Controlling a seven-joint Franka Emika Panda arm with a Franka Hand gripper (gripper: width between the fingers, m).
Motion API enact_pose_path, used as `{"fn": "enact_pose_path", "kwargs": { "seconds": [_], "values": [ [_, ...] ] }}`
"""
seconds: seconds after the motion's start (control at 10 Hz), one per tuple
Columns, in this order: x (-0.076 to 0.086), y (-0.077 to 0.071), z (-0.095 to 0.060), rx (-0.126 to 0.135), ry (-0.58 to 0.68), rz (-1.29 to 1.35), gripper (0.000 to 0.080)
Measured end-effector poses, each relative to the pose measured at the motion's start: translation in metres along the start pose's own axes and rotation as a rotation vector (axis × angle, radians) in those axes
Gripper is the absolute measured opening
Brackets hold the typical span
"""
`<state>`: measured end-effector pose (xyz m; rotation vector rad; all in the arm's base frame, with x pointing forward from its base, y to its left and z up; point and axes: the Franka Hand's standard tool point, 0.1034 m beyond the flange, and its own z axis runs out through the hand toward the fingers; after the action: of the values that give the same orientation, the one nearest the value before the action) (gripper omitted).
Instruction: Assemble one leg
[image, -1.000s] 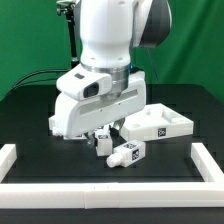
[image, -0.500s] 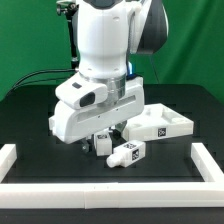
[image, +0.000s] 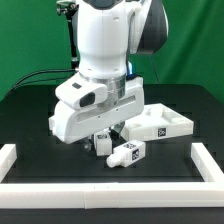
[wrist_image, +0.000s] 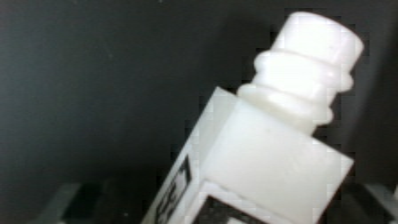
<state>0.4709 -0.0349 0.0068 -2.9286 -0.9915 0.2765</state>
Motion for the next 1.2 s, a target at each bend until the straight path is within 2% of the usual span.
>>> {"fn": "enact_pose_path", "kwargs": {
  "seconds": [0.1,0.2,0.4,0.6,0.8,0.9,1.1,1.2],
  "values": [
    [-0.002,0.002,0.000,0.000,-0.001,-0.018,0.0367],
    [-0.007,0.010,0.000,-0.003,0.000,-0.038,0.0264],
    [-0.025,0.037,0.001,-0.015,0.009,-0.112,0.0265],
    [-0.036,0.063,-0.001,-0.039,0.033,-0.161,0.0265],
    [-0.044,0.079,-0.001,-0.049,0.041,-0.171,0.0265],
    [-0.044,0.077,-0.001,-0.069,0.060,-0.176,0.0265],
    [-0.044,0.076,-0.001,-0.070,0.060,-0.176,0.0265],
    [-0.041,0.072,-0.002,-0.057,0.051,-0.134,0.0371]
  ]
}}
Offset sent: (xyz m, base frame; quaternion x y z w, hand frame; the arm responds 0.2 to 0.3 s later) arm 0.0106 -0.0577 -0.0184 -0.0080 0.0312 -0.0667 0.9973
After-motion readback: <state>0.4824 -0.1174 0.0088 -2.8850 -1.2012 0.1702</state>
